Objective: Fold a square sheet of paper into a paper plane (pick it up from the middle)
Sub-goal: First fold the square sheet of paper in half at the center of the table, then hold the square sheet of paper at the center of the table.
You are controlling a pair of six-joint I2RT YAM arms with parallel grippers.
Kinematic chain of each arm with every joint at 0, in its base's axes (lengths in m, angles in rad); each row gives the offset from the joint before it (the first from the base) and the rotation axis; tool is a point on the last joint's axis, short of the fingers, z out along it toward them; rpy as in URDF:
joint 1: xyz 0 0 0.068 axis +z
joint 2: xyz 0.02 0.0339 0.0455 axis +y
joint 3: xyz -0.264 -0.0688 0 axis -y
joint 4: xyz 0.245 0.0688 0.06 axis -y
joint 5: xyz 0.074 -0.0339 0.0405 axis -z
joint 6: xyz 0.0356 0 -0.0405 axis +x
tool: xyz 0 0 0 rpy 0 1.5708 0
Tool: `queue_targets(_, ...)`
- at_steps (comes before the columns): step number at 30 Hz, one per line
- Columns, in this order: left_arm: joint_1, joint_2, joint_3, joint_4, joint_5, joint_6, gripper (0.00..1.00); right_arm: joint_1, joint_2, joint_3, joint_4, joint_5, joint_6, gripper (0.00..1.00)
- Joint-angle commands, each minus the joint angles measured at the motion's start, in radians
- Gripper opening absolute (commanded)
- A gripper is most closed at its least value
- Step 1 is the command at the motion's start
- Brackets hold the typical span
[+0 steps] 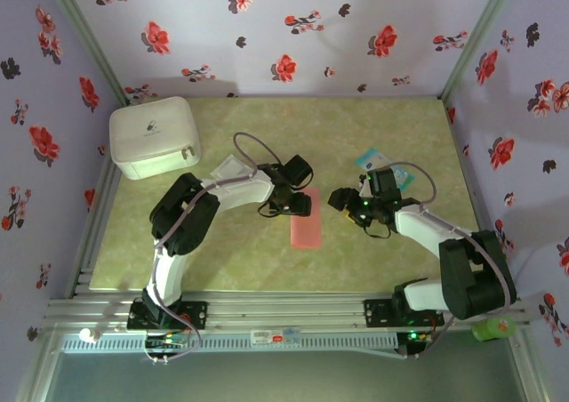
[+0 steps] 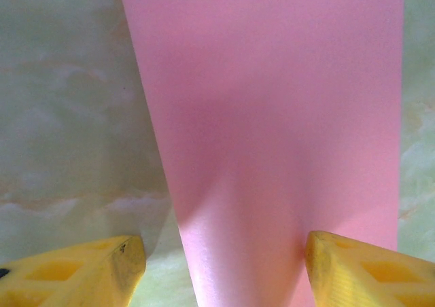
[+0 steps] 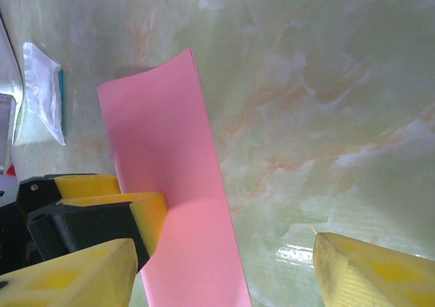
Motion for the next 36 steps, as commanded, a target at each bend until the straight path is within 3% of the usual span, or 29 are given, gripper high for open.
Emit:
queue_targets(1,0.004,0.111,-0.036,0.05,-0.035,0.02,0.67,0.012,0.015,0.011,0.018,-0.025,-0.017,0.69)
queue_targets(4,0.004,0.113,-0.036,0.051,-0.034,0.019,0.67,0.017,0.026,0.013,0.032,-0.044,-0.016,0.62)
queue_targets(11,0.004,0.111,-0.04,0.051,-0.034,0.018,0.67,0.06,0.088,0.057,0.012,-0.047,-0.029,0.15)
queue_targets(14,0.004,0.113,-0.042,0.053,-0.035,0.017,0.67,0.073,0.127,0.075,0.011,-0.047,-0.028,0.02)
queue_targets(36,0.0,0.114,-0.054,0.061,-0.038,0.01,0.67,0.162,0.288,0.166,0.043,-0.06,-0.031,0.0)
